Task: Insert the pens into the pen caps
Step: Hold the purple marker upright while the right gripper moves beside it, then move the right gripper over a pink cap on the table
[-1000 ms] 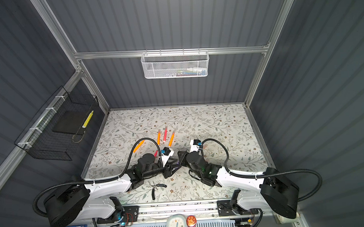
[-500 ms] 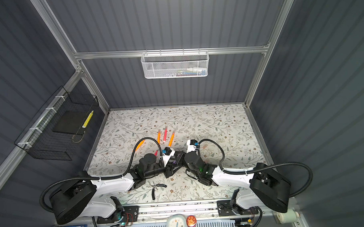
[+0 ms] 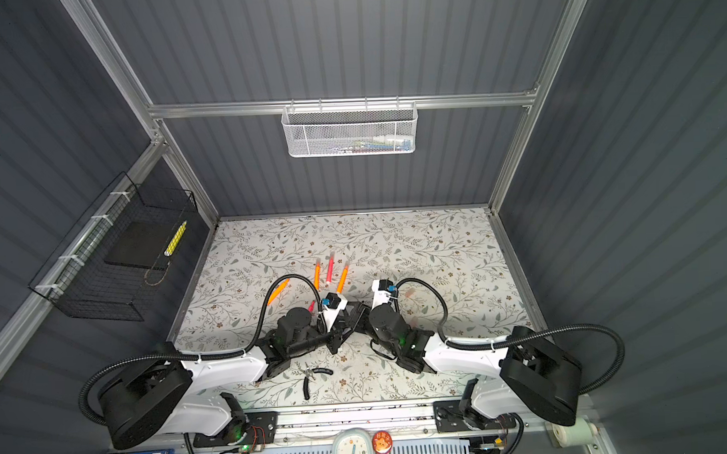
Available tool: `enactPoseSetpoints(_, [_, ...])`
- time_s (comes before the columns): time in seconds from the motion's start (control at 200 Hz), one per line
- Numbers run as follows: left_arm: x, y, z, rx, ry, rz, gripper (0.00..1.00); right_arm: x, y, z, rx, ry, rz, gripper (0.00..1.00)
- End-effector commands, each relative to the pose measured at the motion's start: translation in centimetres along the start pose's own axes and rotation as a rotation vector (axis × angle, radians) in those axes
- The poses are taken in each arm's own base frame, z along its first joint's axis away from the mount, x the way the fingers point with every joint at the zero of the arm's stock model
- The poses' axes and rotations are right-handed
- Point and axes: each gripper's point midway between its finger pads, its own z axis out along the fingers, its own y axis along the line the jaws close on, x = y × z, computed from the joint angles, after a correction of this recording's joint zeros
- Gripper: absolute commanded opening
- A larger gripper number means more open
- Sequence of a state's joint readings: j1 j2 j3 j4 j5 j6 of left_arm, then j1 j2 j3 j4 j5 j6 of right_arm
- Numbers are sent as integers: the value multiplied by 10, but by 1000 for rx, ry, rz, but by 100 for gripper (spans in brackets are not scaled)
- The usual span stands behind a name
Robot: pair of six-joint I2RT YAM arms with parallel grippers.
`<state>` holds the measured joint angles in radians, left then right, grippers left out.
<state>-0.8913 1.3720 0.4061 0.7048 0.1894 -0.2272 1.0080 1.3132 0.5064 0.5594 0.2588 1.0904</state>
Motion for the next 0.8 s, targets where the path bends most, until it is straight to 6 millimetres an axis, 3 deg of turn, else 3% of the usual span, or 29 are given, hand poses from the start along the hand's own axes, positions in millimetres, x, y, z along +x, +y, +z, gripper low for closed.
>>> enactPoseSetpoints(0.0, [-11,31,-13,-177,-55,-50,0,-10,-14,-15,74,-36,-54,72])
enactPoseSetpoints(0.105, [-3,66,-32,-294,-66,-153,0,-27,-48,-39,226,-74,-81,73])
enactPoseSetpoints(0.17, [1,77,-45,-338,-84,-187,0,-38,-71,-56,308,-99,-81,72])
enactPoseSetpoints(0.29, [8,67,-58,-304,-86,-184,0,-49,-111,-84,482,-104,-107,68])
enactPoseSetpoints(0.445, [13,52,-72,-245,-101,-192,0,-53,-144,-102,659,-57,-189,69])
enactPoseSetpoints(0.57, [7,47,-80,-230,-132,-189,0,-47,-162,-98,738,54,-204,67])
enactPoseSetpoints(0.795, [10,53,-85,-271,-133,-192,0,-39,-174,-79,792,160,-223,67])
